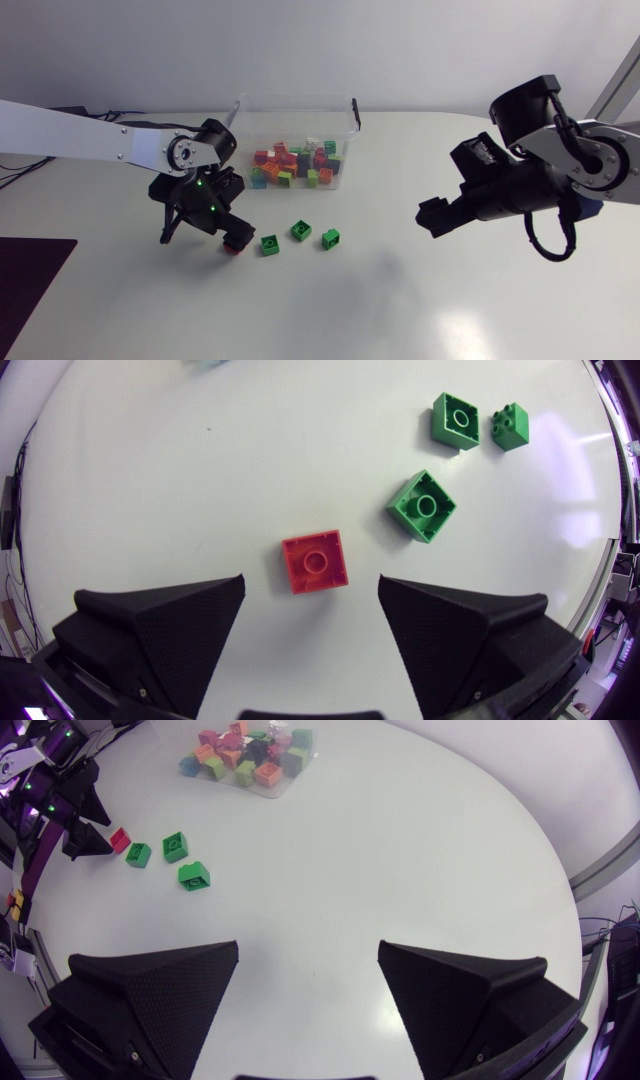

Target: Place the duplo bricks in the container

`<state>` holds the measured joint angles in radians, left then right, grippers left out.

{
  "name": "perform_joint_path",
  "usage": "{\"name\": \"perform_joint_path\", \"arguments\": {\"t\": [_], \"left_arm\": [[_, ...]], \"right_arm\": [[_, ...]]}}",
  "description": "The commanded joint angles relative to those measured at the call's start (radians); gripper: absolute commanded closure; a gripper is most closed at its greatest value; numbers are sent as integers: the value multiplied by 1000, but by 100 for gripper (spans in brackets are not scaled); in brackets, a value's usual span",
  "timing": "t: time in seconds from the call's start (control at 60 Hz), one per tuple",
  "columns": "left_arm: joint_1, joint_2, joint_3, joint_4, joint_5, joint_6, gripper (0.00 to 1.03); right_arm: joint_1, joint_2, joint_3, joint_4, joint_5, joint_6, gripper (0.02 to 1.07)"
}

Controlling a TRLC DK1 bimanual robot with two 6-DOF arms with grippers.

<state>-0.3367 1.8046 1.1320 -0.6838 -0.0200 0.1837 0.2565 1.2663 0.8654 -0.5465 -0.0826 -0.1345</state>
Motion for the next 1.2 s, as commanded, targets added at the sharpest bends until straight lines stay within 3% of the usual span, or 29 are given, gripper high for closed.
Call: {"name": "perform_joint_path", "arguments": {"t": [0.0,0.217,0.35,0.583,0.783,1.183], "left_arm": [[-1,47,38,-17,2,-18,12],[4,127,86,-22,2,-33,27],[7,153,98,-11,3,-55,50],[18,164,110,-26,3,-79,75],[19,141,134,-83,-1,-78,80],[56,-117,264,-137,2,-72,80]], "right_arm": [[27,33,34,7,-3,3,6],[93,96,43,37,10,-4,7],[124,146,50,68,41,-11,7],[175,245,81,103,81,-22,7],[208,334,147,118,73,-33,7],[343,622,373,5,75,24,8]]}}
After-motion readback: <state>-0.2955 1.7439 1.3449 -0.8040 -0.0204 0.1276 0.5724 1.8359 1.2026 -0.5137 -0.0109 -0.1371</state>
